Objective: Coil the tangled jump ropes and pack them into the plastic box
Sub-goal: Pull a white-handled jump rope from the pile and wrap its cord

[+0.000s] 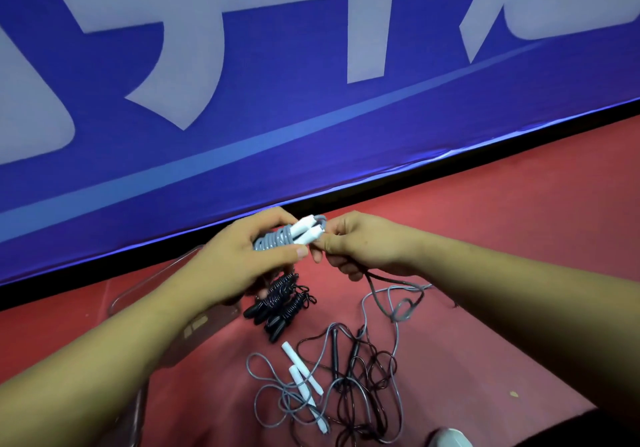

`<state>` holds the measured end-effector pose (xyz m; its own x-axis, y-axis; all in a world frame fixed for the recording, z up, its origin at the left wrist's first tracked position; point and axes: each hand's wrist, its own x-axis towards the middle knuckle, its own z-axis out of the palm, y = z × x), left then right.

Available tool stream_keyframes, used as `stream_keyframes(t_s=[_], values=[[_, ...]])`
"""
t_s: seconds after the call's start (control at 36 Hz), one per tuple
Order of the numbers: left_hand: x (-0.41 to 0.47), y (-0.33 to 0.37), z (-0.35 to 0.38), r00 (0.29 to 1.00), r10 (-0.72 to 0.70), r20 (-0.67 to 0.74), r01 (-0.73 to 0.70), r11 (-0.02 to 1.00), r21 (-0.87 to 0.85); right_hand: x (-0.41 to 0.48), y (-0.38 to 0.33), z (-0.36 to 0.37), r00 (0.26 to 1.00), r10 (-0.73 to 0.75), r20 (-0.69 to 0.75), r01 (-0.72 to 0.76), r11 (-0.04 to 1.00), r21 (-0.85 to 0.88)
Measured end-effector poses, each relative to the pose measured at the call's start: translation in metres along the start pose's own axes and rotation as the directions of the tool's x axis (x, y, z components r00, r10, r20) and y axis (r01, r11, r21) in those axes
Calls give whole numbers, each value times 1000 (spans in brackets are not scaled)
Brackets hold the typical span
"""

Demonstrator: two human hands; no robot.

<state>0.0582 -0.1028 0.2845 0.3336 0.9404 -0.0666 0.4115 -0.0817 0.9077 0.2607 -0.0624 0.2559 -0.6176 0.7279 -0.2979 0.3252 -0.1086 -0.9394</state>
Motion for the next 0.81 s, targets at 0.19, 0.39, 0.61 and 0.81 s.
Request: stream_keyframes(t_s=[0.19,0.39,0.61,0.81], values=[[8,-4,-17,980,-83,-181,108,985,136,-1,-9,7,998,51,23,-49,995,-91],[9,-20,-22,966,-159,-204,258,578,774,1,-20,32,998,66,12,-57,933,-354],[-1,-18,0,984,-172,51,18,374,927,4,-26,28,990,-143,-5,95,679,-728],[-3,-19,7,966,-154,206,-89,551,830,3,-16,6,969,-218,-114,107,792,-601]])
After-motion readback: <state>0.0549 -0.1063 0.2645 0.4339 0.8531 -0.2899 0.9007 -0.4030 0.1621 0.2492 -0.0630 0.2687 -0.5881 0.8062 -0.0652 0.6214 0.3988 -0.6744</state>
